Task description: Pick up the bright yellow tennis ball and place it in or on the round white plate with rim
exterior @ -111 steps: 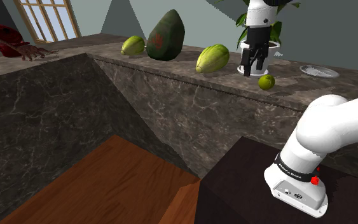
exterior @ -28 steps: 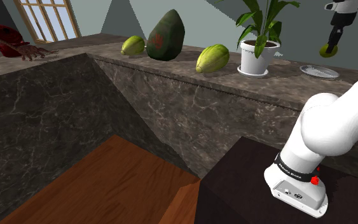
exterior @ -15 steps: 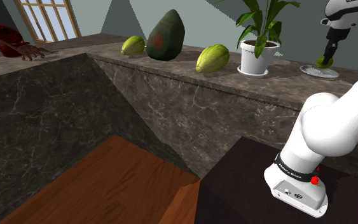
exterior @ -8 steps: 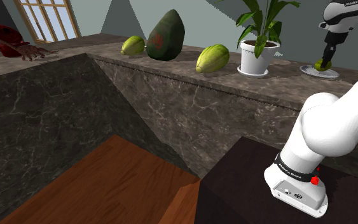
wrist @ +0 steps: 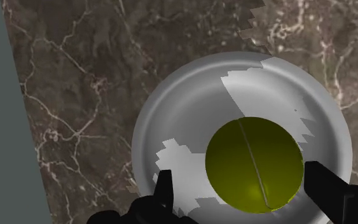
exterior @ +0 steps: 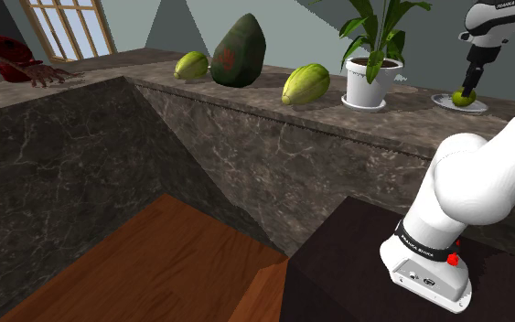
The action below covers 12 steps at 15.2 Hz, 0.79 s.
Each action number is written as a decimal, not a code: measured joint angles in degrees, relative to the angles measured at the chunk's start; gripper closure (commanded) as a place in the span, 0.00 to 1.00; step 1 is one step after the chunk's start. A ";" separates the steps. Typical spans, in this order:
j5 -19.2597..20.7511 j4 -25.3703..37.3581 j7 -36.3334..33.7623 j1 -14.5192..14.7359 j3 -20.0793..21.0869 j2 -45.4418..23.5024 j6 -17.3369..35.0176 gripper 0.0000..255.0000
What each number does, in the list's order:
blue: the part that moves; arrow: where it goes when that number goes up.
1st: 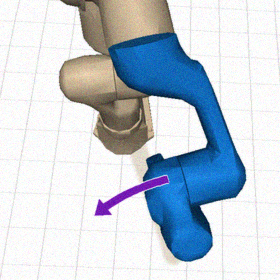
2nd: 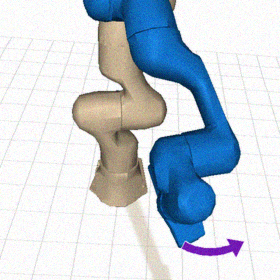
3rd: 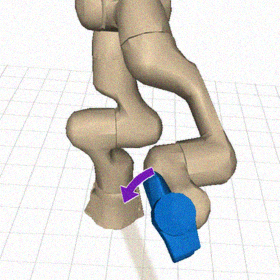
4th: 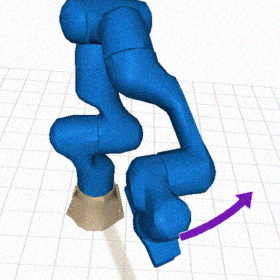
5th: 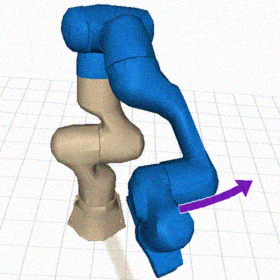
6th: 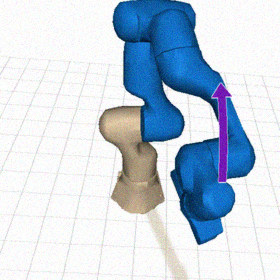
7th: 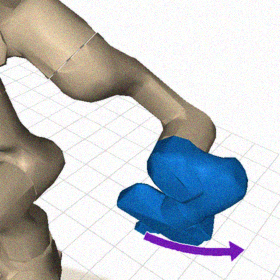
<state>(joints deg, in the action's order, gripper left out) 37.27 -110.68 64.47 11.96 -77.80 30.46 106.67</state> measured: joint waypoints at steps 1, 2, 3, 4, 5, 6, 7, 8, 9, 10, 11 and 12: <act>0.00 0.00 0.00 0.00 0.00 0.00 0.00 0.00; -0.21 0.48 0.18 -0.51 0.81 0.01 -0.76 0.00; -0.65 1.50 0.38 -0.73 1.64 -0.14 -1.95 0.00; -1.14 2.71 0.69 -1.30 2.94 -0.25 -3.53 0.00; -1.66 3.91 0.81 -1.27 3.68 -0.54 -4.83 0.00; -1.86 4.42 0.88 -1.39 4.15 -0.62 -5.46 0.00; -1.96 4.79 1.03 -1.52 4.44 -0.63 -5.91 0.00; -1.98 4.90 1.09 -1.64 4.58 -0.60 -6.08 0.00; -2.01 5.01 1.14 -1.62 4.57 -0.61 -6.17 0.00; -2.03 5.07 1.16 -1.59 4.55 -0.63 -6.21 0.00; -2.03 5.09 1.17 -1.59 4.55 -0.63 -6.23 0.00; -2.04 5.11 1.18 -1.59 4.55 -0.63 -6.25 0.00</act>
